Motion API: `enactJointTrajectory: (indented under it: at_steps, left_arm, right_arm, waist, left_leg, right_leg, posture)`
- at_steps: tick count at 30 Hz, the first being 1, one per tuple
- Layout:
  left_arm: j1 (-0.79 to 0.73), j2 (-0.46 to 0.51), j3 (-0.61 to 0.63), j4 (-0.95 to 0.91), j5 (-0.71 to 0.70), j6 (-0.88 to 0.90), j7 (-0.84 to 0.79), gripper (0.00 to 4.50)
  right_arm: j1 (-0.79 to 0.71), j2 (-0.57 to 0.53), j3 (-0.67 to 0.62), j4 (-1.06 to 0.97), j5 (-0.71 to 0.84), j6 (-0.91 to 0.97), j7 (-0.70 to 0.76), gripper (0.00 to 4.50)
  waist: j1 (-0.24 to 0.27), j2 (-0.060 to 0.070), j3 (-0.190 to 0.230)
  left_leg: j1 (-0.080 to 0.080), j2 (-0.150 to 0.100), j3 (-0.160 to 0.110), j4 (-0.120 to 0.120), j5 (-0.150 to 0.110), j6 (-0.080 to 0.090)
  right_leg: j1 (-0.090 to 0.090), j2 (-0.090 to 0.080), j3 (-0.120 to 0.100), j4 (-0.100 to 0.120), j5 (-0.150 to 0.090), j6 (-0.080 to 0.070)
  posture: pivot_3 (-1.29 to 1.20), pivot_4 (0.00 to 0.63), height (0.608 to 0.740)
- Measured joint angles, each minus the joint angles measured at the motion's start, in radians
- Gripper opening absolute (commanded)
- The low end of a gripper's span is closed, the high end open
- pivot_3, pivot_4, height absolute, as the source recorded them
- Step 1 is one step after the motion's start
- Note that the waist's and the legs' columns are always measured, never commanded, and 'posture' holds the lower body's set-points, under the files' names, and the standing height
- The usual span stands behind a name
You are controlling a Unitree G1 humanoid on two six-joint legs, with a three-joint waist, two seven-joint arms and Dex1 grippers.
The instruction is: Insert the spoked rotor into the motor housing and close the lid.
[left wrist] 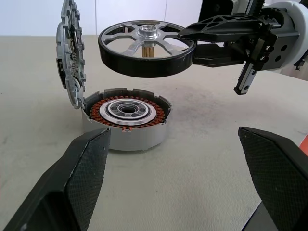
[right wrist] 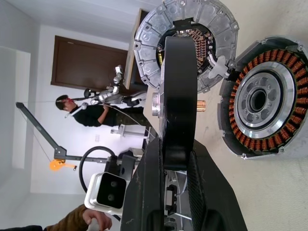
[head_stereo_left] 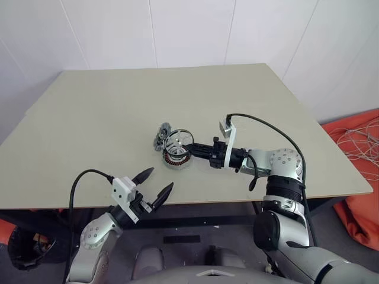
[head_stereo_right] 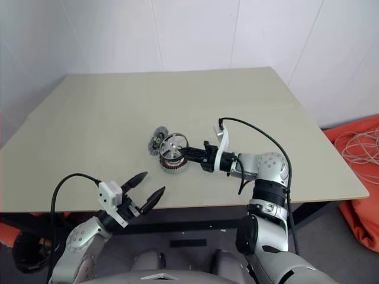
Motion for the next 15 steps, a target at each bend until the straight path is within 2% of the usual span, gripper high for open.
enactJointTrajectory:
  at_steps: [15]
  left_arm:
    - [0.008,0.003,0.016,0.000,-0.001,-0.009,-0.012,4.50]
  right_arm:
    - [0.035,0.056,0.062,0.047,-0.060,-0.130,-0.009,0.37]
  waist:
    - [-0.001,0.000,0.000]
  left_leg:
    - [0.000,0.000,0.000,0.000,0.000,0.000]
  right_leg:
    - [0.000,0.000,0.000,0.000,0.000,0.000]
  posture:
    - [0.00,0.000,0.740]
